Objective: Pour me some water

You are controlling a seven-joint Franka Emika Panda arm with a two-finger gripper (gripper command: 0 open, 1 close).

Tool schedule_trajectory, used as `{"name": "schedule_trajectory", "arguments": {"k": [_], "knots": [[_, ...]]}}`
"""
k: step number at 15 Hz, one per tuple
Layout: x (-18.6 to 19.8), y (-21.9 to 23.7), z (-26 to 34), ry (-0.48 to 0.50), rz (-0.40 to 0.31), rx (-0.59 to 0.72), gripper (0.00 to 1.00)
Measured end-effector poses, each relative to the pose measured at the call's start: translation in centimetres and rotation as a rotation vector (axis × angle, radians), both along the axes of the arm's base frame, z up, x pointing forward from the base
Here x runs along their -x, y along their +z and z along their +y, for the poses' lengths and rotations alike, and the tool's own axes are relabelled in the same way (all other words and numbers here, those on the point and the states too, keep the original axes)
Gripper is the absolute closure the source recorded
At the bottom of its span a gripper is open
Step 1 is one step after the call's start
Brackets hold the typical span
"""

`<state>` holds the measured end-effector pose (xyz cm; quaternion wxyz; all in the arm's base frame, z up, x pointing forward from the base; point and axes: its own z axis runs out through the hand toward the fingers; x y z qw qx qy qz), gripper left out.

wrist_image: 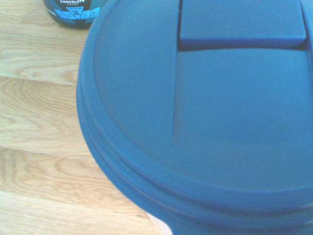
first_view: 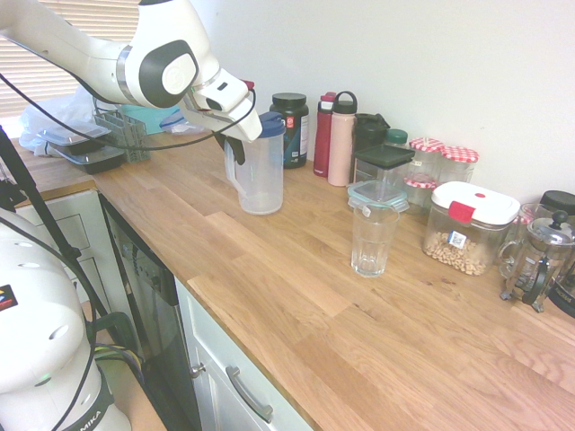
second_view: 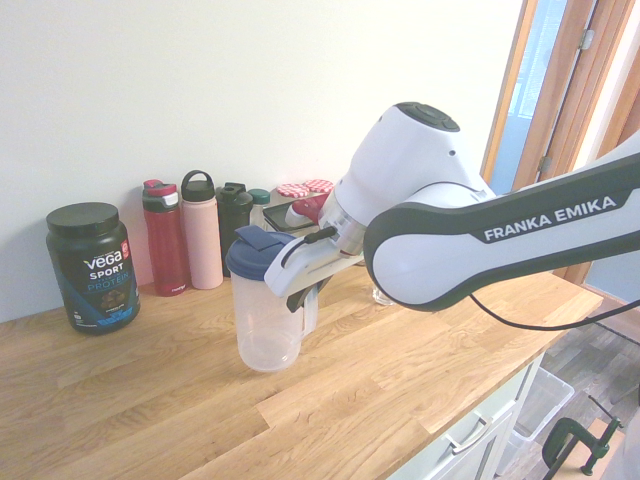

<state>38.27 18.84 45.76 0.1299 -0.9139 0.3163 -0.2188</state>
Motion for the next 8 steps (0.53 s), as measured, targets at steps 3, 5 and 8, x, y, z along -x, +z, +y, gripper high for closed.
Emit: {"name": "schedule_trajectory", "arguments": {"k": [3, 5, 8], "knots": [[0.0, -0.8, 0.8, -0.01, -0.012, -0.015, 1.0], [0.2, -1.5, 1.9, -0.049, -0.018, -0.01, 1.0], [0.5, -2.0, 3.1, -0.099, -0.029, 0.005, 0.0]]}}
